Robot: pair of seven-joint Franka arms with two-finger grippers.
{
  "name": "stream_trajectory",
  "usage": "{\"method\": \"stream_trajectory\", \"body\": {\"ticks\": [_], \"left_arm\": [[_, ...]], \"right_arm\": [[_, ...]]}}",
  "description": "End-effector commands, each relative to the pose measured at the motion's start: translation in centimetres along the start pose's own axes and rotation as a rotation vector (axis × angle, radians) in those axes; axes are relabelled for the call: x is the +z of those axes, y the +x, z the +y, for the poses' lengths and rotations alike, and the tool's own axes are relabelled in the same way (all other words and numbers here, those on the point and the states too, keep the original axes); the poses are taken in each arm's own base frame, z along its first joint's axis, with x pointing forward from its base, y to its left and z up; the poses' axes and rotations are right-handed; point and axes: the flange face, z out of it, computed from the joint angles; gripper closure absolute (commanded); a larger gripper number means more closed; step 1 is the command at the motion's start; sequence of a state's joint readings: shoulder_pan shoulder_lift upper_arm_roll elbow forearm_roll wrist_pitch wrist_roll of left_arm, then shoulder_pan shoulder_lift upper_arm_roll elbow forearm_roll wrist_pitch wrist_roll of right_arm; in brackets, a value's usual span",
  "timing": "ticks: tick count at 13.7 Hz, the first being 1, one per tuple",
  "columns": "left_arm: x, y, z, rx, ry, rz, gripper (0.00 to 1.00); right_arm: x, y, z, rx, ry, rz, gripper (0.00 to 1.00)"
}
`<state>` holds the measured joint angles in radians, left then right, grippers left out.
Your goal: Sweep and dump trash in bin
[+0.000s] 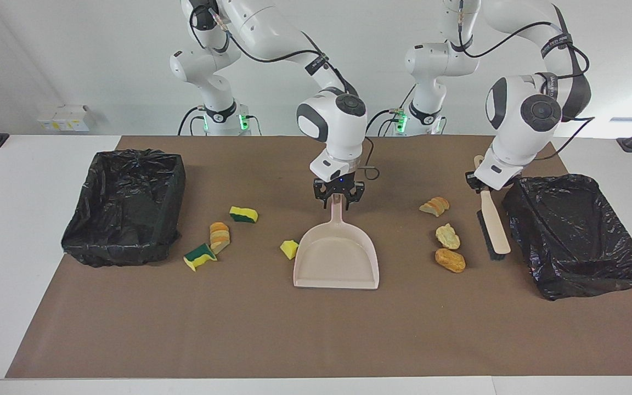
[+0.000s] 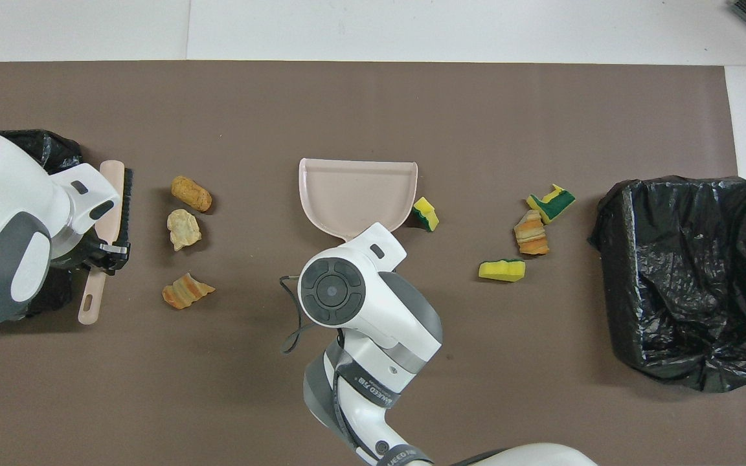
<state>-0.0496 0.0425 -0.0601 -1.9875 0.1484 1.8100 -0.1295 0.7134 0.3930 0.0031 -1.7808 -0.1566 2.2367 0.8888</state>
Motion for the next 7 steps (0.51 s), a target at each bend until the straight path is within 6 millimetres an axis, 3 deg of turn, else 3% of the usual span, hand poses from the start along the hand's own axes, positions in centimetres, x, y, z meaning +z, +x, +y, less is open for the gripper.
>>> {"method": "stream_trajectory", "body": {"ticks": [1, 4, 5, 6, 7], "left_arm": [[0.7, -0.5, 0.3, -0.056, -0.013, 0.003, 1.0], [0.8, -0.6, 0.3, -0.054, -0.013, 0.002, 1.0], [0.8, -0.6, 0.3, -0.052, -0.011, 0.002, 1.0], [0.8, -0.6, 0.4, -0.051, -0.012, 0.002, 1.0], [0.8, -0.6, 0.4, -0.049, -0.011, 0.004, 1.0]], "right_arm": [[-0.8, -0.4, 0.6, -0.012, -0.014, 0.008, 0.37], [-1.5, 0.1, 0.9, -0.018, -0.008, 0.018, 0.51], [-1.5, 0.2, 1.1, -0.037, -0.01, 0.019, 0.67], [-2.1, 0.2, 1.2, -0.056, -0.007, 0.022, 0.98], [-2.2, 0.2, 1.3, -0.059, -0.01, 0.019, 1.0]]}}
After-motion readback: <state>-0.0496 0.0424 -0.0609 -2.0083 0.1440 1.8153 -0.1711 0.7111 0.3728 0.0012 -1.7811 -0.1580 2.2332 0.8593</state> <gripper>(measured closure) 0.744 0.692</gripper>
